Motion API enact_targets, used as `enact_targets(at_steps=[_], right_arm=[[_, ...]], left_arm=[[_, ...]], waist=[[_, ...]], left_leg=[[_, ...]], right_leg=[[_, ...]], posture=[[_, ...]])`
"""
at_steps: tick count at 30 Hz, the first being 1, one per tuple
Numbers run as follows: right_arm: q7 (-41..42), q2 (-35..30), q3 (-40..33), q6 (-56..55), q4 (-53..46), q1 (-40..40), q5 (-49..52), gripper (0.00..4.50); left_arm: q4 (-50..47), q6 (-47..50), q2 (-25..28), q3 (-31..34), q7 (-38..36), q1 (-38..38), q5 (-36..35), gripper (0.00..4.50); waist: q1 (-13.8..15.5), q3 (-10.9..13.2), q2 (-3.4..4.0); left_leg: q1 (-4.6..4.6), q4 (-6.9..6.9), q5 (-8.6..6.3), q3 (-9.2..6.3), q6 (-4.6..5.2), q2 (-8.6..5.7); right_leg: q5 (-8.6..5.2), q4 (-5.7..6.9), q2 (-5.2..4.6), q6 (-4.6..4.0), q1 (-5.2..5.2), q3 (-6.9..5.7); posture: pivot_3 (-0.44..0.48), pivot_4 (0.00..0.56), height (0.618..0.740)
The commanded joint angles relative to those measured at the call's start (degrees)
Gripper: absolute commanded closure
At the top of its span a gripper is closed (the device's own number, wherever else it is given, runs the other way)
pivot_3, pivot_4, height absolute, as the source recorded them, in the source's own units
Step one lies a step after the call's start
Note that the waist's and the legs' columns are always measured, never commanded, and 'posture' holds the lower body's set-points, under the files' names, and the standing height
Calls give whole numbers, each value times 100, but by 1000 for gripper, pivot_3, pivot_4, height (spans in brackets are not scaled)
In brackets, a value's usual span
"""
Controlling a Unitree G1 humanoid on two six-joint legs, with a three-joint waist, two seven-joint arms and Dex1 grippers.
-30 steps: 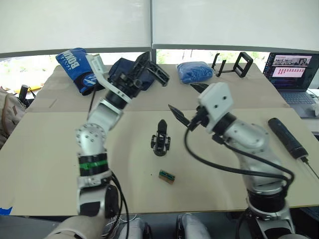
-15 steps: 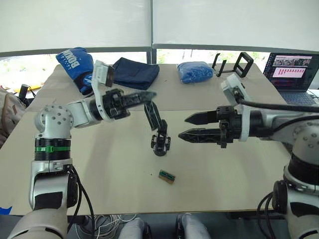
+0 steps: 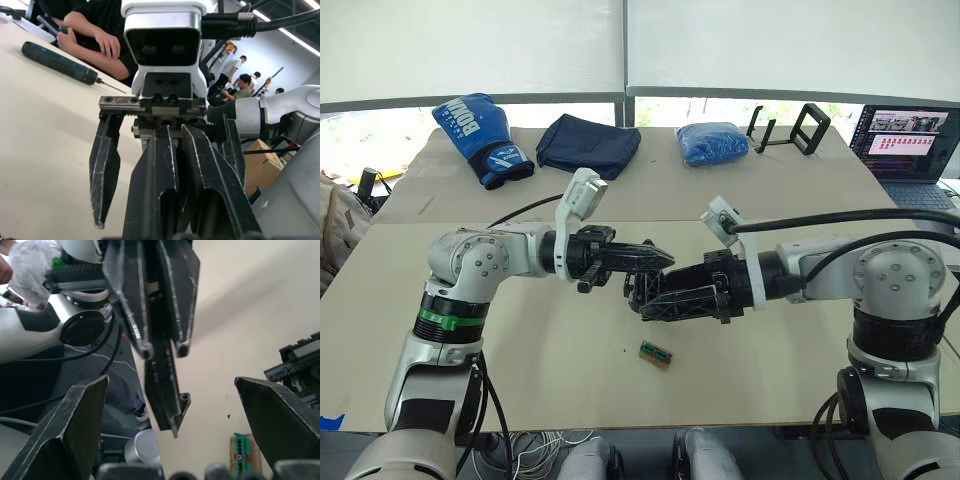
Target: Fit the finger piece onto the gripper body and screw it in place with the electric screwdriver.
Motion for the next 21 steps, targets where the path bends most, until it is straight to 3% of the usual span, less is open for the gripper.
enact_targets(at_steps=[1, 5, 8, 17, 21], right_arm=[[-510, 139, -97, 42, 8, 46, 552, 41], [-961, 186, -74, -46, 1, 136, 926, 41], [-1219, 121, 18, -130, 37, 166, 1177, 831], [-1785, -186, 327, -571, 90, 265, 1839, 3974], [-1913, -384, 507, -809, 52, 300, 2087, 4115]], left_arm=[[-176, 9, -24, 163, -23, -52, -82, 4500], [-261, 38, -64, 185, 10, -3, -110, 4500], [-235, 19, -104, 180, 26, -16, -70, 4500], [-309, -37, -24, 45, -81, 32, 110, 4500], [-334, -12, -23, 48, -104, 51, 122, 4500]], waist=[[0, 0, 0], [2, 0, 0], [5, 0, 0], [-1, 0, 0], [5, 0, 0]], left_leg=[[0, 0, 0, 0, 0, 0], [0, 0, 0, -1, 0, 1], [-2, 1, 0, 0, 1, -1], [-1, 0, 1, -1, 2, 1], [-2, 0, 1, -1, 2, 0]], right_leg=[[0, 0, 0, 0, 0, 0], [0, 0, 0, 0, 0, 0], [0, 0, -2, 1, 0, 0], [0, -1, 0, 1, 0, 0], [0, -1, -2, 1, 0, 1]], posture=[[0, 150, 740], [0, 150, 740], [0, 150, 740], [0, 150, 740], [0, 150, 740]])
